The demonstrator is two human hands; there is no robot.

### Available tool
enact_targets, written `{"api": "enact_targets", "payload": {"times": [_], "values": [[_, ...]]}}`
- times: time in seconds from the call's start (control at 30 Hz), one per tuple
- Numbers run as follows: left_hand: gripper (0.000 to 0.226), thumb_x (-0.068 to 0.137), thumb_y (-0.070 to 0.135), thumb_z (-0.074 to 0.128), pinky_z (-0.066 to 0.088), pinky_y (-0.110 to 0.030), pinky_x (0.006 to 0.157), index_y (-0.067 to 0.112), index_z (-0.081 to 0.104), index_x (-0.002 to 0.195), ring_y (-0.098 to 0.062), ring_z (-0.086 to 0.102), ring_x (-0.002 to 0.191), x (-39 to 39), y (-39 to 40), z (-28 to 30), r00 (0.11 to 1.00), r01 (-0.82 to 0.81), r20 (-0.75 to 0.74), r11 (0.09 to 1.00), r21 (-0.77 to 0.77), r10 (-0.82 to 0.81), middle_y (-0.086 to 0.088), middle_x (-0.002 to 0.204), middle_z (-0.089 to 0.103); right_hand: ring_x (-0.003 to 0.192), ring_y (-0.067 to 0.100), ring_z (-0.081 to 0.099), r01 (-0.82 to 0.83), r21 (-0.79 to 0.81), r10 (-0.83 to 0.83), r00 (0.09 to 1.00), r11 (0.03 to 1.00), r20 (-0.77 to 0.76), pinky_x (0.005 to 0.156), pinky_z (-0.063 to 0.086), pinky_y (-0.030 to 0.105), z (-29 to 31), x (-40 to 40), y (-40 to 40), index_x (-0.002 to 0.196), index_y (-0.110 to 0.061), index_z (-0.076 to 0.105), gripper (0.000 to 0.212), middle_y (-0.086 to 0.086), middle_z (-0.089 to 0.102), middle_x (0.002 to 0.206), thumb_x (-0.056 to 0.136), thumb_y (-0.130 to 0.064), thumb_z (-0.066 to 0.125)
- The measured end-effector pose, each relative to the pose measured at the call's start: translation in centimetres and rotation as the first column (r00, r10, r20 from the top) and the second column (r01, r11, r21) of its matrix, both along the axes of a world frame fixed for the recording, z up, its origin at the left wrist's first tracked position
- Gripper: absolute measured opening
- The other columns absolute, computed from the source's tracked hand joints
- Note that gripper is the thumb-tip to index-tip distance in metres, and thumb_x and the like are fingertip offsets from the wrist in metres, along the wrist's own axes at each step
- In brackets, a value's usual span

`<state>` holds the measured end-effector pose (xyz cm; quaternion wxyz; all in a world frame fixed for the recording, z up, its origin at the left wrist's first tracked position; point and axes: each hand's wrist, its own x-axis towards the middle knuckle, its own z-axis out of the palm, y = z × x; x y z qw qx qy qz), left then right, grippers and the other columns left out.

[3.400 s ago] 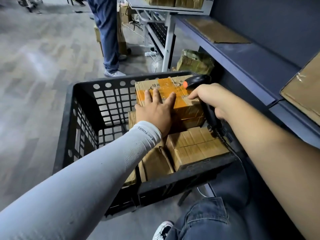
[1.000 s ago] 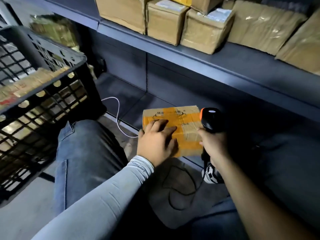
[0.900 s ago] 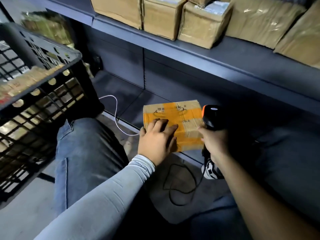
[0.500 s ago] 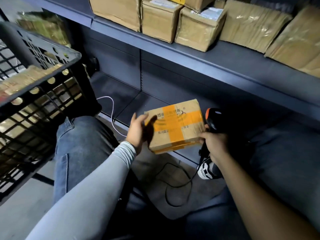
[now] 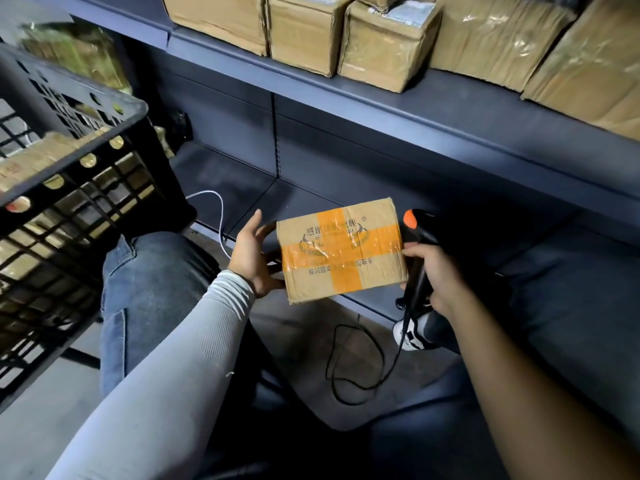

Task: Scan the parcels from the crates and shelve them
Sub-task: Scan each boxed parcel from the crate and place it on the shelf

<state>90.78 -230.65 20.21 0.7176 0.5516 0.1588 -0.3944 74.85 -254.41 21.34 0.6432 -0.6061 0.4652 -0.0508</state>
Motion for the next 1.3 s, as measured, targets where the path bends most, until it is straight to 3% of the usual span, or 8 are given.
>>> {"api": "enact_targets", "payload": {"times": [0.1, 0.4, 0.57, 0.7, 0.8, 0.9, 1.1, 1.3], "values": [[0.039, 0.095, 0.065, 0.051, 0.038, -0.063, 0.108, 0.031, 0.067, 0.093, -0.030, 0.058, 0.117, 0.1, 0.2, 0.3, 1.000, -0.011, 0.008, 0.999, -0.042, 0.012, -0.009, 0.120, 0.065, 0.086, 0.024, 0.065, 0.035, 0.049, -0.034, 0.999, 0.998, -0.024, 0.082, 0.044, 0.038, 0.1, -0.1, -0.4, 0.085, -0.023, 0.072, 0.036, 0.003, 0.071, 0.089, 0.065, -0.053, 0.073], [0.014, 0.084, 0.020, 0.058, 0.048, -0.044, 0.080, 0.020, 0.056, 0.098, -0.026, 0.055, 0.087, -0.2, 0.4, 0.0, 0.982, 0.018, 0.184, 0.997, 0.074, -0.031, -0.005, 0.091, 0.056, 0.106, 0.029, 0.065, 0.046, 0.062, -0.042, 0.997, 0.997, -0.062, 0.095, 0.053, 0.044, 0.1, 0.1, -0.5, 0.115, -0.023, 0.066, 0.035, 0.010, 0.070, 0.115, 0.093, -0.050, 0.068], [0.035, 0.069, 0.018, 0.051, 0.048, -0.039, 0.076, 0.020, 0.059, 0.103, -0.025, 0.051, 0.082, -0.4, 0.7, 0.2, 0.971, 0.155, 0.177, 0.987, 0.051, -0.162, -0.007, 0.094, 0.053, 0.101, 0.025, 0.066, 0.043, 0.061, -0.042, 0.999, 0.997, -0.020, 0.072, 0.046, 0.035, 0.8, 0.0, -0.3, 0.114, -0.024, 0.070, 0.033, 0.006, 0.072, 0.112, 0.097, -0.051, 0.063], [0.017, 0.072, 0.032, 0.054, 0.050, -0.037, 0.067, 0.020, 0.060, 0.083, -0.024, 0.049, 0.077, -0.4, 0.7, 0.4, 0.982, 0.162, 0.090, 0.987, 0.024, -0.163, -0.002, 0.082, 0.051, 0.100, 0.026, 0.067, 0.065, 0.089, -0.064, 0.998, 0.994, -0.018, 0.068, 0.045, 0.034, 1.0, -0.2, -0.5, 0.122, -0.022, 0.070, 0.041, 0.007, 0.074, 0.114, 0.094, -0.052, 0.065], [0.031, 0.086, 0.051, 0.055, 0.051, -0.059, 0.088, 0.028, 0.073, 0.097, -0.031, 0.058, 0.099, 0.1, 0.8, 0.2, 0.990, 0.135, 0.050, 0.991, 0.009, -0.135, -0.006, 0.103, 0.058, 0.094, 0.025, 0.066, 0.075, 0.111, -0.072, 0.997, 0.991, -0.023, 0.068, 0.046, 0.033, 1.0, -0.2, -0.7, 0.116, -0.021, 0.070, 0.030, 0.008, 0.072, 0.110, 0.096, -0.043, 0.066], [0.048, 0.087, 0.072, 0.054, 0.030, -0.082, 0.098, 0.042, 0.065, 0.123, -0.035, 0.053, 0.119, 0.4, 1.1, 0.2, 0.992, 0.130, -0.006, 0.992, 0.010, -0.129, -0.003, 0.124, 0.060, 0.086, 0.022, 0.063, 0.065, 0.106, -0.060, 0.997, 0.992, -0.041, 0.065, 0.043, 0.032, 0.9, -0.2, -0.6, 0.102, -0.020, 0.067, 0.018, 0.006, 0.068, 0.097, 0.096, -0.037, 0.067], [0.053, 0.091, 0.071, 0.051, 0.039, -0.078, 0.098, 0.032, 0.065, 0.123, -0.041, 0.057, 0.121, 0.3, 1.2, 0.5, 0.996, 0.084, -0.039, 0.996, -0.001, -0.084, -0.012, 0.130, 0.061, 0.076, 0.021, 0.061, 0.074, 0.113, -0.068, 0.996, 0.991, -0.048, 0.064, 0.045, 0.033, 1.4, -0.5, -0.8, 0.087, -0.019, 0.063, 0.013, 0.003, 0.062, 0.080, 0.093, -0.029, 0.068], [0.050, 0.091, 0.069, 0.053, 0.043, -0.073, 0.095, 0.023, 0.058, 0.107, -0.036, 0.062, 0.110, 0.9, 1.3, 0.3, 0.998, 0.064, -0.009, 0.998, 0.014, -0.064, -0.009, 0.111, 0.065, 0.071, 0.025, 0.057, 0.021, 0.093, -0.016, 0.998, 0.995, -0.058, 0.073, 0.055, 0.041, 1.6, -0.7, -0.7, 0.080, -0.014, 0.061, 0.009, 0.005, 0.058, 0.069, 0.079, -0.015, 0.070]]}}
